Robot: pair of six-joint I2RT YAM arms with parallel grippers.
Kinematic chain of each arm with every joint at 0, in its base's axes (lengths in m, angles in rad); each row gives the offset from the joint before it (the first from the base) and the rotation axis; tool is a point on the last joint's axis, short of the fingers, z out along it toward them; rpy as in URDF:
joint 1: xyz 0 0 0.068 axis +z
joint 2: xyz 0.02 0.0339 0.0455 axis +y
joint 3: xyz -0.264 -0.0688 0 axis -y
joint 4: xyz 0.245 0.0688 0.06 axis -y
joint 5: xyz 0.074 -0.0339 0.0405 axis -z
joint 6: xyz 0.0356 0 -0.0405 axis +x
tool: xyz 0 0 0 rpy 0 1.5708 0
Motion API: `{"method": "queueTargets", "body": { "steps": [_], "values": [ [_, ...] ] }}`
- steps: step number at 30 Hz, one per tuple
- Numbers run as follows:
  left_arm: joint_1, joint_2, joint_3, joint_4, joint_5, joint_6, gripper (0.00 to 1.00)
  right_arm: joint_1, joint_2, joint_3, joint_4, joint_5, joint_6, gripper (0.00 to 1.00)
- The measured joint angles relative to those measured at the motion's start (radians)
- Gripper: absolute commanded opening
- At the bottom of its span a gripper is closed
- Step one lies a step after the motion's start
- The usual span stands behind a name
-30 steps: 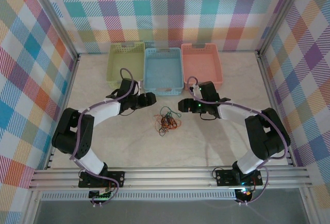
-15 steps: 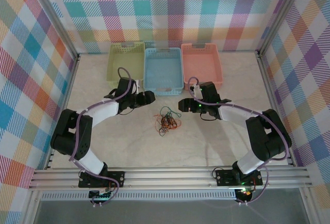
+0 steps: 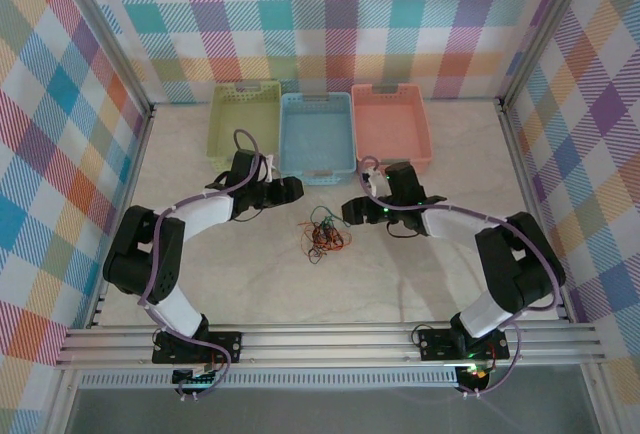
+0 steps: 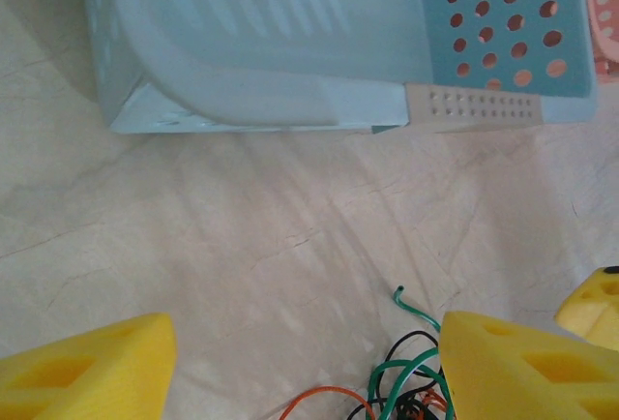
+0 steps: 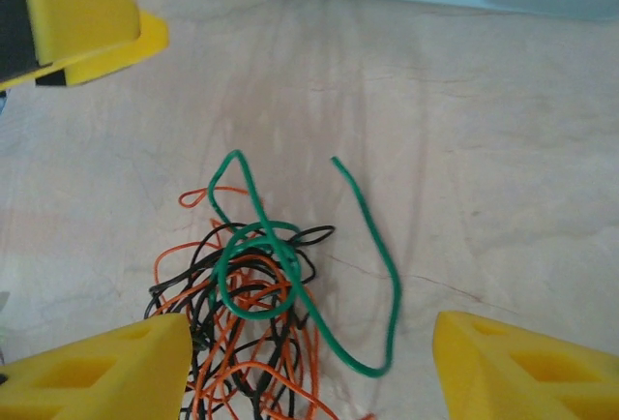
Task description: Untangle the cables
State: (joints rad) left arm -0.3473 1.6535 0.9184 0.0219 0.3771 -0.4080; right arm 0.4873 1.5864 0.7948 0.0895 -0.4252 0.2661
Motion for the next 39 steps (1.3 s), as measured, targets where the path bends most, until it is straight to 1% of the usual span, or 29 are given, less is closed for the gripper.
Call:
{"method": "queueTargets", "body": {
  "steps": [5, 10, 15, 16, 17, 18, 19, 20, 21, 24, 27, 30, 34, 39],
  "values": [
    [-0.012, 0.000, 0.000, 0.007, -0.004, 0.012, 0.77, 0.033, 0.052, 0.040, -0.025, -0.010, -0.048, 0.69],
    [-0.019, 0.000, 0.000, 0.000, -0.023, 0.014, 0.77, 0.068, 0.110, 0.090, -0.074, -0.006, -0.087, 0.70],
    [-0.020, 0.000, 0.000, -0.009, -0.034, 0.017, 0.77, 0.090, 0.162, 0.142, -0.125, 0.018, -0.108, 0.66],
    [-0.020, 0.000, 0.000, -0.012, -0.037, 0.017, 0.77, 0.091, 0.163, 0.144, -0.133, 0.024, -0.111, 0.62],
    [-0.020, 0.000, 0.000, -0.015, -0.039, 0.018, 0.77, 0.093, 0.163, 0.144, -0.137, 0.027, -0.117, 0.54],
    [-0.020, 0.000, 0.000, -0.017, -0.040, 0.020, 0.77, 0.095, 0.163, 0.145, -0.143, 0.032, -0.121, 0.49],
    [-0.021, 0.000, 0.000, -0.018, -0.042, 0.021, 0.77, 0.096, 0.164, 0.148, -0.154, 0.037, -0.121, 0.40],
    [-0.022, 0.000, 0.000, -0.019, -0.042, 0.021, 0.77, 0.096, 0.166, 0.152, -0.162, 0.039, -0.127, 0.36],
    [-0.023, 0.000, 0.000, -0.019, -0.042, 0.022, 0.77, 0.096, 0.167, 0.158, -0.171, 0.043, -0.129, 0.28],
    [-0.026, 0.000, 0.000, -0.019, -0.045, 0.026, 0.77, 0.096, 0.168, 0.164, -0.178, 0.059, -0.134, 0.20],
    [-0.026, 0.000, 0.000, -0.019, -0.046, 0.031, 0.77, 0.096, 0.151, 0.148, -0.161, 0.090, -0.134, 0.15],
    [-0.026, -0.005, 0.000, -0.016, -0.039, 0.032, 0.77, 0.096, 0.078, 0.084, -0.121, 0.114, -0.133, 0.11],
    [-0.031, -0.007, 0.001, 0.002, -0.002, 0.033, 0.77, 0.096, -0.019, 0.015, -0.062, 0.134, -0.132, 0.09],
    [-0.059, -0.007, 0.024, -0.016, 0.027, 0.056, 0.78, 0.096, -0.041, 0.002, -0.022, 0.145, -0.132, 0.08]
  ]
}}
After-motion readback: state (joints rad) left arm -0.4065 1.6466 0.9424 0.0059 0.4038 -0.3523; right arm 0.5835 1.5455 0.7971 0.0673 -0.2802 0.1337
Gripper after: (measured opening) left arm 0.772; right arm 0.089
